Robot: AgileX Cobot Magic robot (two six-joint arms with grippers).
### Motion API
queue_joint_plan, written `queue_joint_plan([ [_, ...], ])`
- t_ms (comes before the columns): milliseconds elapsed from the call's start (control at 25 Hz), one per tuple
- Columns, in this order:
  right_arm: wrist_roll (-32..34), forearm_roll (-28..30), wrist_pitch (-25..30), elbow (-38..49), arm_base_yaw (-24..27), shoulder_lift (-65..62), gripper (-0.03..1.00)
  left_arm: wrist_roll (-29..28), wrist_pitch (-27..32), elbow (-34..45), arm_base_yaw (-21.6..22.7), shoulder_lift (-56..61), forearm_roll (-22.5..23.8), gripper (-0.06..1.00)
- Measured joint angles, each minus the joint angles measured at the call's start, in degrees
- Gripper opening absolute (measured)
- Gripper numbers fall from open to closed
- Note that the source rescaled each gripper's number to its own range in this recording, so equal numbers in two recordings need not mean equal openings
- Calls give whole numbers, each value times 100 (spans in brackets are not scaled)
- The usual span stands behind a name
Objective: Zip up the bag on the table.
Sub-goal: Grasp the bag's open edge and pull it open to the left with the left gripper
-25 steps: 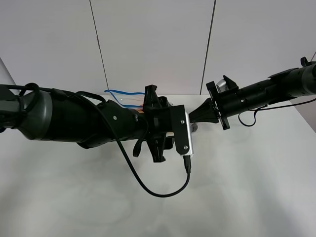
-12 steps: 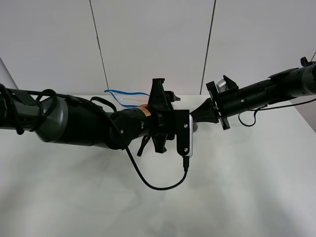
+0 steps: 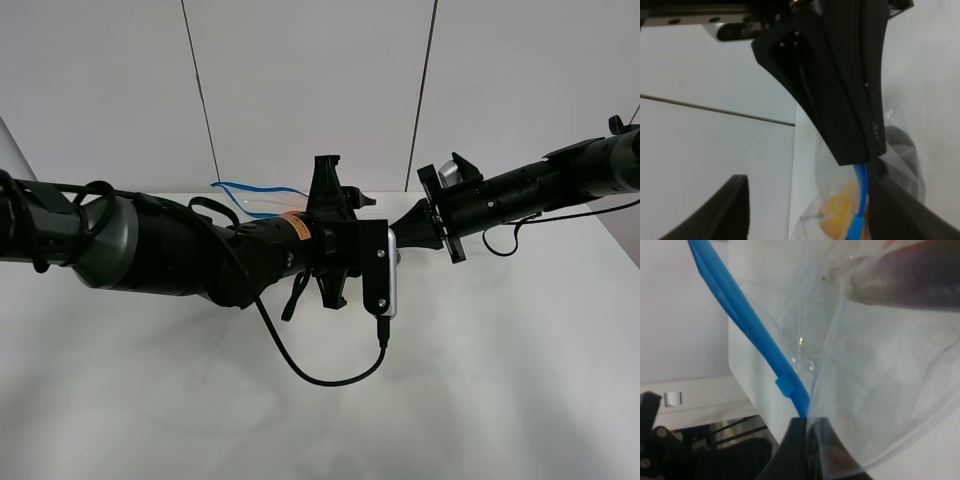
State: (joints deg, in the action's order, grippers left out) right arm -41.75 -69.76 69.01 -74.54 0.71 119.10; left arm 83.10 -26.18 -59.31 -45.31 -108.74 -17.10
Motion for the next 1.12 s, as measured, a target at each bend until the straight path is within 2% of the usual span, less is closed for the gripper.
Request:
queue_joint_plan([
  [280, 0, 0, 0, 0, 0, 0, 0, -1, -106, -12, 158, -117, 45, 66],
  [440, 5, 0, 0, 0, 0, 0, 0, -6, -148, -17, 163, -403, 212, 66],
  [800, 5, 0, 0, 0, 0, 0, 0, -6, -498, -67, 180, -709, 253, 66],
  [920, 5, 0, 0, 0, 0, 0, 0, -6, -581, -67, 220, -792, 254, 61],
  [1120, 5, -6, 0, -5, 0, 0, 0, -12, -746, -67, 305, -812, 259, 42],
])
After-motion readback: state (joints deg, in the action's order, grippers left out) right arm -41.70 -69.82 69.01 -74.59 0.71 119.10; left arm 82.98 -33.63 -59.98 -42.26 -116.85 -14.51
